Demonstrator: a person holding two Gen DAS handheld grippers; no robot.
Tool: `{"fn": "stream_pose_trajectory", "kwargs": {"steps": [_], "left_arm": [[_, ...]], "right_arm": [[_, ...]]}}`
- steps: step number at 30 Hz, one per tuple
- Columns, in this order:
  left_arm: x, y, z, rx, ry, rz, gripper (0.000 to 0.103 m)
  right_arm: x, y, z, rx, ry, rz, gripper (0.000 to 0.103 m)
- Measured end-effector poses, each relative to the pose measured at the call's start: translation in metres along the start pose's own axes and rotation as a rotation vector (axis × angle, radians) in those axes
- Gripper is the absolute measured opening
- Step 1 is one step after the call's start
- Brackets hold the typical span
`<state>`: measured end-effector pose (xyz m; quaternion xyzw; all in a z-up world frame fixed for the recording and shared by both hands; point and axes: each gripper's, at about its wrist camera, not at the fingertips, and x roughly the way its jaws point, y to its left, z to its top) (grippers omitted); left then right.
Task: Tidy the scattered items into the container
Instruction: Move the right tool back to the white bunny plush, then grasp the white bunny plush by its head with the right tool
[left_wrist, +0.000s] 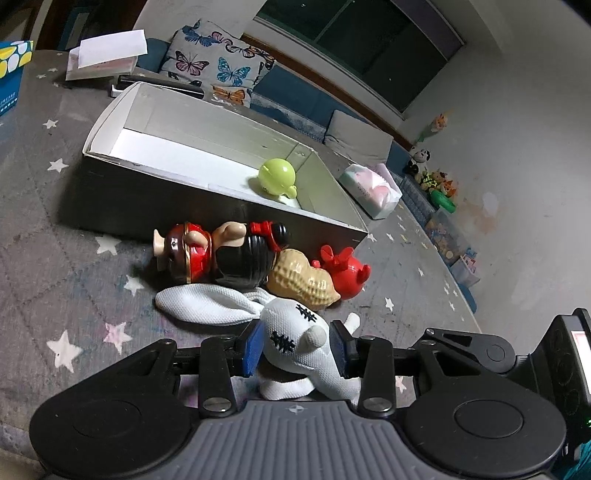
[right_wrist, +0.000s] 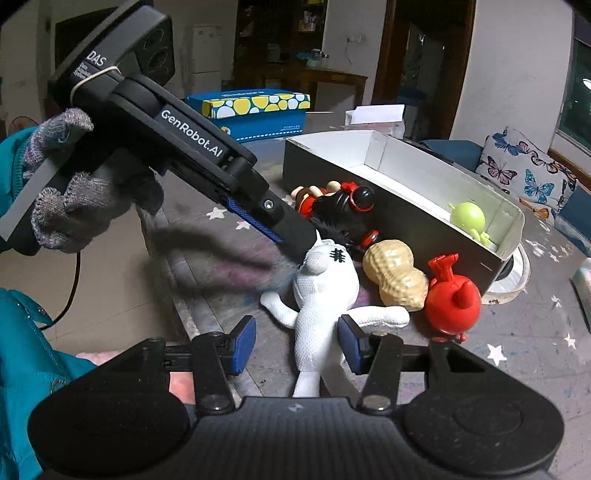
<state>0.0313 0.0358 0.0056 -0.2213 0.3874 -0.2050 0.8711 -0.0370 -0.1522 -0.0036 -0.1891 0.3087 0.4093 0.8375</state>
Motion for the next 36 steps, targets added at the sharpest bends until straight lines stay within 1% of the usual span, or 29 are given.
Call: {"fn": "stream_pose_trajectory", "kwargs": {"steps": [6, 10, 15, 17, 20, 22, 25, 30, 32, 36], "left_arm": [[0.006, 0.010, 0.003, -0.073, 0.001, -0.026, 0.041], [0.011, 0.018, 0.005, -0.132, 0.002, -0.051, 0.041], [0.022, 0.030, 0.005, -0.223, 0.025, -0.079, 0.041], [0.025, 0.032, 0.005, -0.238, 0.026, -0.085, 0.041], [0.029, 0.035, 0.006, -0.264, 0.018, -0.098, 0.041], [0.032, 0.038, 0.007, -0.294, 0.016, -0.121, 0.041], [0.038, 0.041, 0.008, -0.333, 0.015, -0.133, 0.041], [0.045, 0.044, 0.008, -0.358, 0.025, -0.138, 0.041], [0.049, 0.045, 0.006, -0.359, 0.034, -0.139, 0.034], [0.047, 0.041, 0.003, -0.330, 0.035, -0.146, 0.031]], "right_arm": [[0.007, -0.011, 0.004, 0.062, -0.011, -0.021, 0.049], [0.015, -0.014, 0.008, 0.070, -0.019, -0.038, 0.049], [0.028, -0.014, 0.008, 0.070, -0.017, -0.062, 0.050], [0.029, -0.014, 0.006, 0.075, -0.015, -0.069, 0.050], [0.028, -0.016, 0.003, 0.083, -0.016, -0.067, 0.048], [0.028, -0.016, 0.001, 0.081, -0.014, -0.068, 0.044], [0.025, -0.015, -0.001, 0.073, -0.013, -0.065, 0.040], [0.019, -0.011, -0.004, 0.060, -0.012, -0.047, 0.037], [0.016, -0.009, -0.005, 0.049, -0.008, -0.048, 0.037], [0.012, -0.009, -0.008, 0.063, -0.002, -0.056, 0.038]]}}
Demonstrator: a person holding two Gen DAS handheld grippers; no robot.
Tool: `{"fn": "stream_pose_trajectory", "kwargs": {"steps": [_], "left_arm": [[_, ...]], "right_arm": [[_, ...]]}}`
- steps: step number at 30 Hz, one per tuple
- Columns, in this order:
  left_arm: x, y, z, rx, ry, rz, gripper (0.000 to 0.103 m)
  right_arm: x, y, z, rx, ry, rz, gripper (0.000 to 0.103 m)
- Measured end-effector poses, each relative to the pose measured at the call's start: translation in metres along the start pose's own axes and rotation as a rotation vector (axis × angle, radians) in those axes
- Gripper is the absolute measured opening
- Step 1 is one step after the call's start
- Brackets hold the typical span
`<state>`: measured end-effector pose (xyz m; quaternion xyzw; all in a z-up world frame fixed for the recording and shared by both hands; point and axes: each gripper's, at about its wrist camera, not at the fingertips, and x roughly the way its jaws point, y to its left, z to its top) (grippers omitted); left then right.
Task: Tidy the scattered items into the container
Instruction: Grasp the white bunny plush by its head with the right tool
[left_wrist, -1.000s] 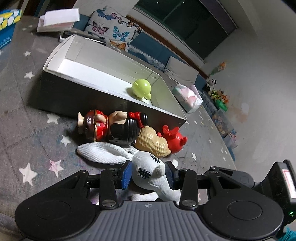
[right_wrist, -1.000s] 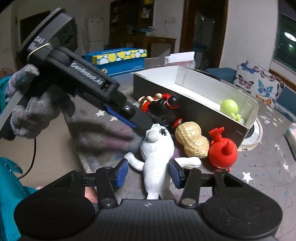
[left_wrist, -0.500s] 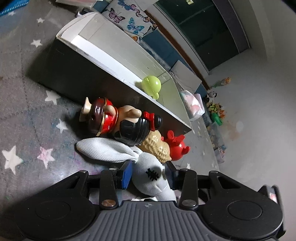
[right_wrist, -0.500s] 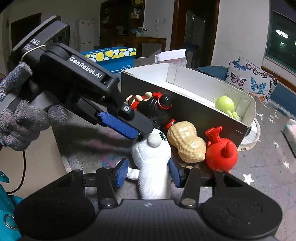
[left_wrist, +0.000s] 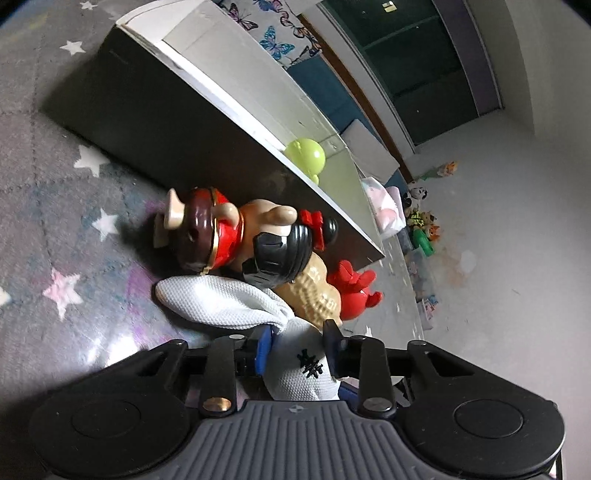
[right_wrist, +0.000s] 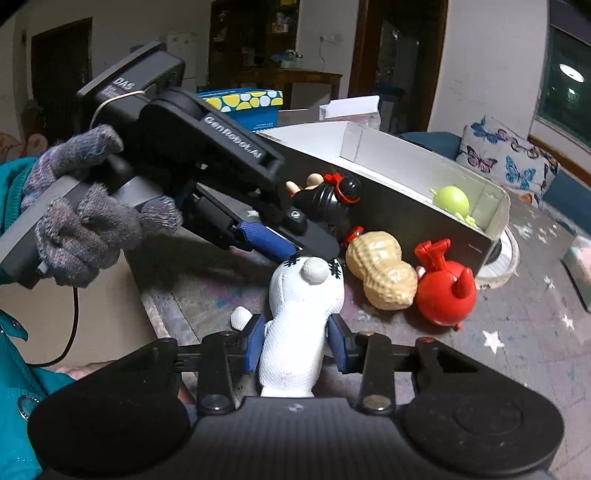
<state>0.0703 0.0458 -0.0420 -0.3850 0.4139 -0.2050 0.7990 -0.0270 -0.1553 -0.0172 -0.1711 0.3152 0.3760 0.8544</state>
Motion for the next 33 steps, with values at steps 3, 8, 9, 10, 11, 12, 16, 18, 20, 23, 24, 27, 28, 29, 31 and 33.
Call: {"fn": "stream_pose_trajectory", "kwargs": {"steps": [3, 8, 9, 10, 11, 12, 16, 18, 20, 23, 24, 27, 28, 29, 31, 33], "left_arm": [[-0.004, -0.003, -0.003, 0.013, 0.003, 0.007, 0.030], [-0.010, -0.011, -0.009, 0.058, -0.011, 0.026, 0.029], [-0.011, -0.014, -0.011, 0.070, -0.016, 0.031, 0.029], [-0.011, -0.016, -0.012, 0.080, -0.020, 0.035, 0.029], [-0.012, -0.019, -0.014, 0.092, -0.025, 0.038, 0.029], [-0.013, -0.022, -0.015, 0.106, -0.028, 0.039, 0.029], [-0.017, -0.035, -0.021, 0.164, -0.036, 0.028, 0.028], [-0.022, -0.041, -0.022, 0.196, -0.045, 0.022, 0.028], [-0.027, -0.047, -0.021, 0.219, -0.053, 0.004, 0.028], [-0.034, -0.053, -0.017, 0.232, -0.072, -0.020, 0.028], [-0.037, -0.056, -0.015, 0.239, -0.084, -0.028, 0.028], [-0.046, -0.067, -0.006, 0.265, -0.125, -0.049, 0.028], [-0.047, -0.071, -0.002, 0.274, -0.141, -0.051, 0.028], [-0.049, -0.074, 0.002, 0.280, -0.155, -0.053, 0.028], [-0.053, -0.080, 0.013, 0.289, -0.186, -0.057, 0.028], [-0.057, -0.083, 0.024, 0.294, -0.216, -0.062, 0.028]], "right_arm": [[-0.004, 0.002, -0.003, -0.005, 0.007, -0.015, 0.040], [-0.009, 0.007, -0.008, -0.027, 0.026, -0.028, 0.040], [-0.010, 0.008, -0.009, -0.027, 0.029, -0.028, 0.040], [-0.012, 0.008, -0.010, -0.024, 0.031, -0.029, 0.040], [-0.014, 0.008, -0.011, -0.022, 0.035, -0.032, 0.040], [-0.015, 0.008, -0.013, -0.017, 0.037, -0.032, 0.040], [-0.020, 0.006, -0.020, 0.011, 0.044, -0.021, 0.031], [-0.026, 0.006, -0.021, 0.012, 0.033, -0.028, 0.031], [-0.031, 0.006, -0.019, 0.008, 0.017, -0.038, 0.030], [-0.041, 0.005, -0.013, -0.010, -0.011, -0.055, 0.029], [-0.043, 0.005, -0.011, -0.019, -0.022, -0.063, 0.029], [-0.049, 0.001, 0.001, -0.041, -0.057, -0.085, 0.029], [-0.050, -0.001, 0.006, -0.053, -0.071, -0.092, 0.029], [-0.050, -0.003, 0.011, -0.064, -0.084, -0.100, 0.029], [-0.049, -0.006, 0.022, -0.087, -0.105, -0.111, 0.029], [-0.046, -0.010, 0.035, -0.118, -0.123, -0.125, 0.029]]}}
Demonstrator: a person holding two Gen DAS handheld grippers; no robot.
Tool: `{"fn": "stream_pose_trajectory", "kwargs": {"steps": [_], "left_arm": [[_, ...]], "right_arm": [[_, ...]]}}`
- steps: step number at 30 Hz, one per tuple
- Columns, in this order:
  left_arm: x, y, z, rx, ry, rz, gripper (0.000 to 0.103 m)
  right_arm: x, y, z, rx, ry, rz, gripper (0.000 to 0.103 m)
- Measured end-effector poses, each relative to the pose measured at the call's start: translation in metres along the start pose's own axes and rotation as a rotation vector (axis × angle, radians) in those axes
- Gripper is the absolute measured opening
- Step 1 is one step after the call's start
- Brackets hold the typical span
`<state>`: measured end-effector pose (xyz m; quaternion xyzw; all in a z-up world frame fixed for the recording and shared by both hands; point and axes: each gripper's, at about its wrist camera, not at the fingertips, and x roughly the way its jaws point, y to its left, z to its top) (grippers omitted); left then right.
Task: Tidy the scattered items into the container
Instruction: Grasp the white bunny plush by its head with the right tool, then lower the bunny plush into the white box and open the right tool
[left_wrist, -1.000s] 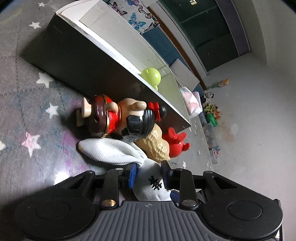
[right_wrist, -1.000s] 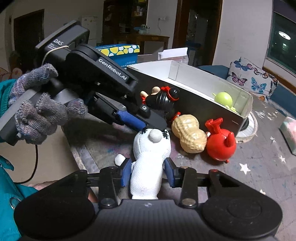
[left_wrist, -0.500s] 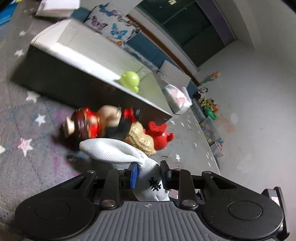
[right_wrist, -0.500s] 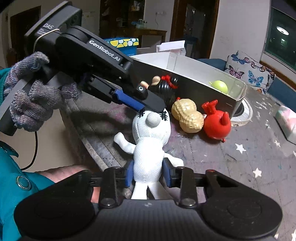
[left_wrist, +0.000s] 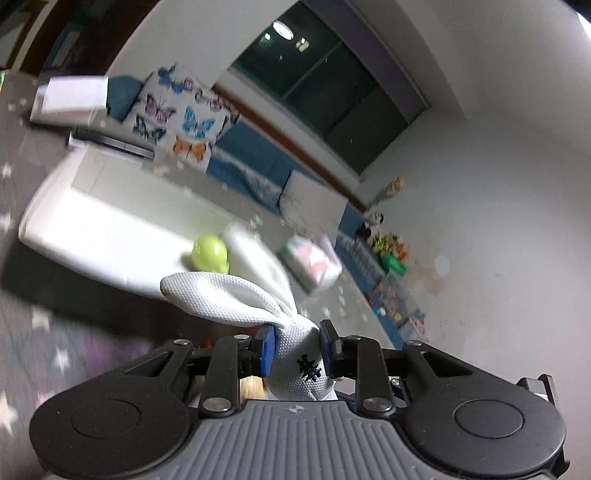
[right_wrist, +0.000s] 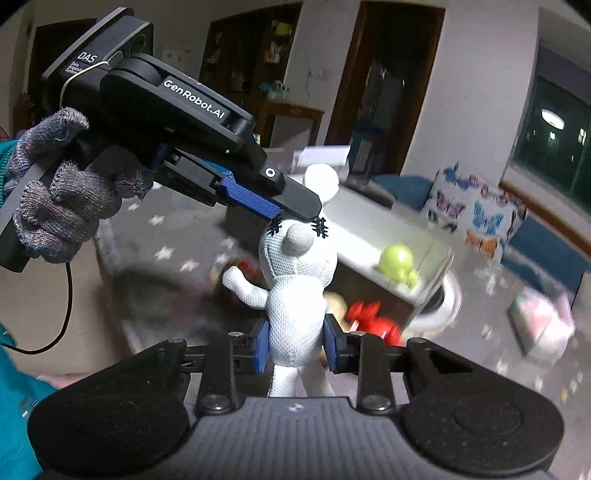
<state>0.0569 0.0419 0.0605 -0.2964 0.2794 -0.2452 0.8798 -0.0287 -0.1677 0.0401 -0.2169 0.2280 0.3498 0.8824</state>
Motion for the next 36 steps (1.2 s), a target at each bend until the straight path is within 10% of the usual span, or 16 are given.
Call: {"fn": "stream_pose_trajectory", "kwargs": {"steps": [14, 36], "left_arm": [[0.031, 0.044, 0.070, -0.098, -0.119, 0.068, 0.028], [0.104, 0.125, 0.078, -0.304, -0.012, 0.179, 0.028]], "right_arm": [[0.092, -0.069, 0.077, -0.101, 0.025, 0.021, 0.028], [0.212, -0.120, 0.065, 0.016, 0.296, 0.156, 0.029]]}}
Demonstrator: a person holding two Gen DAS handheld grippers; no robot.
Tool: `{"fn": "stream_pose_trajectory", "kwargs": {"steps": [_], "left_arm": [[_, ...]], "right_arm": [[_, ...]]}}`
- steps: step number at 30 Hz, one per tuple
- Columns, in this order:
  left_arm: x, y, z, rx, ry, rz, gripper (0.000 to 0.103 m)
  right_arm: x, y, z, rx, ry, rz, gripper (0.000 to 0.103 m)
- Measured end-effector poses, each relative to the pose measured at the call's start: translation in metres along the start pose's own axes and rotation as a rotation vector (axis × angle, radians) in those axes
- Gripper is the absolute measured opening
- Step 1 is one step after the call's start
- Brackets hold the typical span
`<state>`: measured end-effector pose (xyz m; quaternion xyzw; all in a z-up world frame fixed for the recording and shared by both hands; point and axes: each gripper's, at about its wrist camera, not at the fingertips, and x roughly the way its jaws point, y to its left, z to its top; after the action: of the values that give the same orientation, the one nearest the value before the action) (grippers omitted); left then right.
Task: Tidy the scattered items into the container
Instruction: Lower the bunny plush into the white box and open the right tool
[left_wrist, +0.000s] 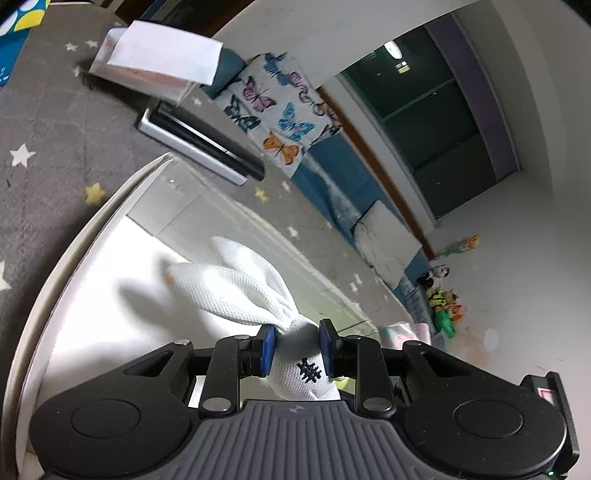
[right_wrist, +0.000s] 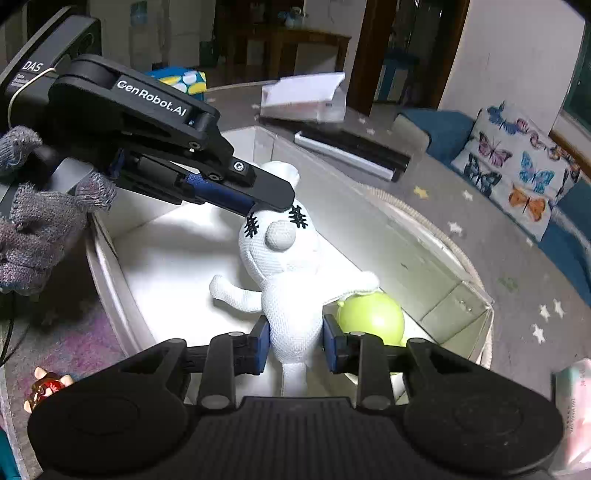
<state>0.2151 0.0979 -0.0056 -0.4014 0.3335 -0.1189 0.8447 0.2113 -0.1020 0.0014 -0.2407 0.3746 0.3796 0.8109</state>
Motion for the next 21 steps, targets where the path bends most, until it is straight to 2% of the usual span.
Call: {"fn": "stream_pose_trajectory", "kwargs": {"steps": [8, 13, 21], "left_arm": [[0.007, 0.003, 0.003, 0.001, 0.012, 0.063, 0.031], [0.003, 0.004, 0.006, -0.003, 0.001, 0.088, 0.032], [-0.005, -0.005, 0.004, 0.043, -0.019, 0.102, 0.032]], "right_arm": [[0.008, -0.006, 0.001, 0.021, 0.022, -0.003, 0.034], [0.006, -0.007, 0.002, 0.028, 0.006, -0.003, 0.045], [0.004, -0.008, 0.004, 0.057, -0.019, -0.052, 0.043]]}}
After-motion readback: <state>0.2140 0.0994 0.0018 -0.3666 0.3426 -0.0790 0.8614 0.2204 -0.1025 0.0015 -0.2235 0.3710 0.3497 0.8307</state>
